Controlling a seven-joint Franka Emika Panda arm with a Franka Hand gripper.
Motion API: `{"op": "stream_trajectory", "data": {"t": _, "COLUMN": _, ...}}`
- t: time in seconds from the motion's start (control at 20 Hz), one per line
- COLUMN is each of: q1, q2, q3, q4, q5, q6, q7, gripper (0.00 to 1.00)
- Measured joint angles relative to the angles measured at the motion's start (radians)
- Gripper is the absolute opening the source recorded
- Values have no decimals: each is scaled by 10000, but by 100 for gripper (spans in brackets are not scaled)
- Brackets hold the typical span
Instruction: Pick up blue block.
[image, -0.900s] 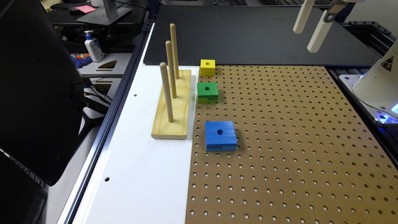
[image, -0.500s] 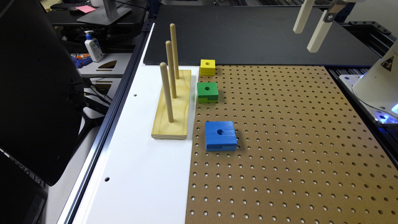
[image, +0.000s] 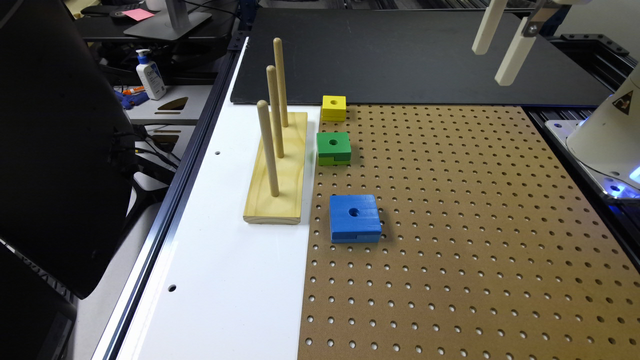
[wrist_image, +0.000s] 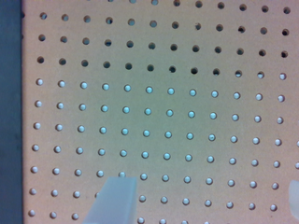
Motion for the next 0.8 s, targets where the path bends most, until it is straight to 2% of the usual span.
{"op": "stream_trajectory", "data": {"t": 0.2, "q1": 21, "q2": -2, "q3": 1, "q4": 2, "q5": 0, "q6": 1, "q7": 8, "gripper": 100}}
{"op": "stream_trajectory", "data": {"t": 0.25, "q1": 152, "q2": -3, "q3": 6, "q4": 13, "q5": 1, "q6": 3, "q7": 120, "gripper": 100}}
{"op": "stream_trajectory", "data": {"t": 0.4, "q1": 201, "q2": -3, "q3": 7, "q4": 22, "q5": 3, "q6": 8, "q7": 159, "gripper": 100}}
{"op": "stream_trajectory", "data": {"t": 0.5, "q1": 315, "q2": -2, "q3": 13, "q4": 37, "q5": 19, "q6": 38, "q7": 252, "gripper": 100}}
{"op": "stream_trajectory", "data": {"t": 0.55, "q1": 1199, "q2": 220, "q3": 301, "q4": 132, "q5": 194, "q6": 664, "q7": 1241, "gripper": 100}}
{"op": "stream_trajectory", "data": {"t": 0.6, "q1": 1206, "q2": 249, "q3": 303, "q4": 147, "q5": 194, "q6": 686, "q7": 1250, "gripper": 100}}
{"op": "stream_trajectory", "data": {"t": 0.8, "q1": 1328, "q2": 925, "q3": 328, "q4": 580, "q5": 207, "q6": 993, "q7": 1366, "gripper": 100}}
